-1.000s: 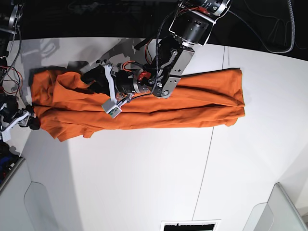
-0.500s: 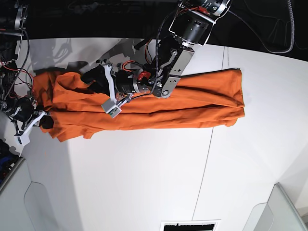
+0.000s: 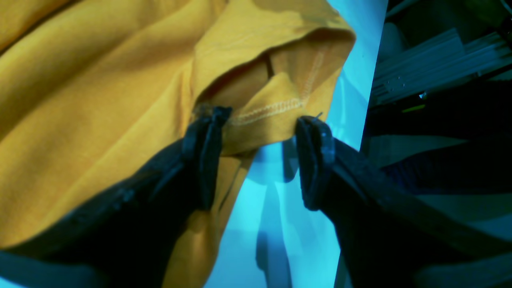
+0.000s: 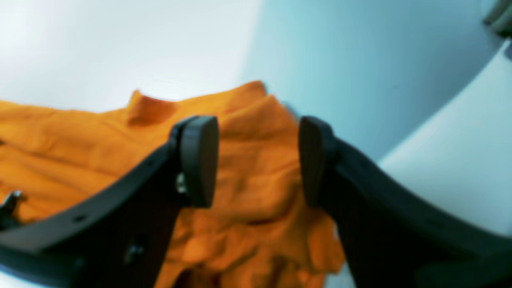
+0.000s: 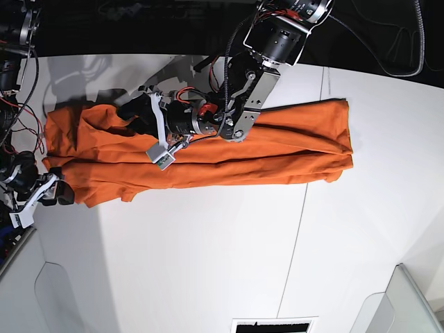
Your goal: Layout the t-shirt on the table in an organized manner, then fold the t-shirt properly
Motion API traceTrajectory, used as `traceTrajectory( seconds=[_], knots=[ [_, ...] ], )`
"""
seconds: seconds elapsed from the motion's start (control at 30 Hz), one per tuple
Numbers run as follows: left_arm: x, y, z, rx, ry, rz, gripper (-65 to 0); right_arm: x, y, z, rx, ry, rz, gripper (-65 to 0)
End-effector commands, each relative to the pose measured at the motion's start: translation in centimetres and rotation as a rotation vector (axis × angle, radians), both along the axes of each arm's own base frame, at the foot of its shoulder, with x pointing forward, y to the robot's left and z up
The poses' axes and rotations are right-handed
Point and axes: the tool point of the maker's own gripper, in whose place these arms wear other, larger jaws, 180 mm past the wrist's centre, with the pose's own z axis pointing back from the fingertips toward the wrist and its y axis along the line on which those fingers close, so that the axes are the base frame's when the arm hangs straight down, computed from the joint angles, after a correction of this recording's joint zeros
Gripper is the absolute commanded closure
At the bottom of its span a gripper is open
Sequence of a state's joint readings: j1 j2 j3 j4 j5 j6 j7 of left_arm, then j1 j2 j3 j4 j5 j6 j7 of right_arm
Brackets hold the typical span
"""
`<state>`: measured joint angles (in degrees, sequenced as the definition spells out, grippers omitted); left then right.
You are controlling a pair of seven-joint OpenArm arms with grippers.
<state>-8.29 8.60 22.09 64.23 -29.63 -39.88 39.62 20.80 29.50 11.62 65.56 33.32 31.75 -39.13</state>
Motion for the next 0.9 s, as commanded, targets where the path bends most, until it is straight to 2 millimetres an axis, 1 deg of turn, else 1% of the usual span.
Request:
traceTrajectory(
  seconds=[0.0,0.07,0.13,0.23,0.33,0.37,0.4,0.47,0.5,0.57,0.7,0.77,0.87],
  knots=[
    [0.2,-0.1,0.2,0.026,-0.011,-0.018,-32.9,1.4,-1.1,2.4,-0.012,-0.078,-0.025,-32.1],
    [0.1,-0.1,0.1,0.029,-0.007,-0.020,-32.9,1.5,-1.2,2.3,-0.016,-0.085,-0.029,-32.1],
    [-0.1,-0.1,-0.1,0.028,-0.001,-0.020,-32.9,1.5,-1.3,1.5,-0.037,-0.076,-0.035,-32.1],
    [-0.4,-0.1,-0.2,0.028,0.004,-0.022,-32.9,1.1,-0.7,-1.2,-0.013,-0.025,-0.050,-32.1],
    [-0.3,-0.1,-0.2,0.027,0.003,-0.021,-32.9,0.3,0.7,-3.9,0.041,0.042,-0.061,-32.0],
    [-0.3,-0.1,-0.1,0.026,0.003,-0.021,-32.9,0.1,1.0,-4.6,0.053,0.059,-0.064,-30.0],
    [-0.3,-0.1,-0.1,0.024,0.001,-0.019,-32.9,0.0,1.2,-4.9,0.060,0.067,-0.064,-25.2],
    [-0.2,-0.1,0.0,0.024,-0.001,-0.019,-32.9,0.0,1.3,-4.9,0.066,0.066,-0.065,-11.6],
    [-0.2,-0.1,0.0,0.023,-0.002,-0.018,-32.9,0.1,1.4,-4.6,0.073,0.056,-0.066,-6.4],
    [-0.2,-0.1,0.0,0.021,-0.002,-0.017,-32.9,0.5,1.6,-3.8,0.075,0.032,-0.058,-0.2],
    [-0.1,-0.1,0.0,0.022,-0.003,-0.017,-32.9,0.6,2.3,-2.4,0.040,0.021,-0.015,0.0],
    [-0.1,-0.1,0.0,0.022,-0.003,-0.017,-32.9,0.2,2.8,-1.5,0.021,0.013,0.014,0.0],
    [-0.1,-0.1,0.0,0.022,-0.004,-0.017,-32.9,-0.8,3.2,-0.5,-0.019,0.003,0.047,0.0]
  ],
)
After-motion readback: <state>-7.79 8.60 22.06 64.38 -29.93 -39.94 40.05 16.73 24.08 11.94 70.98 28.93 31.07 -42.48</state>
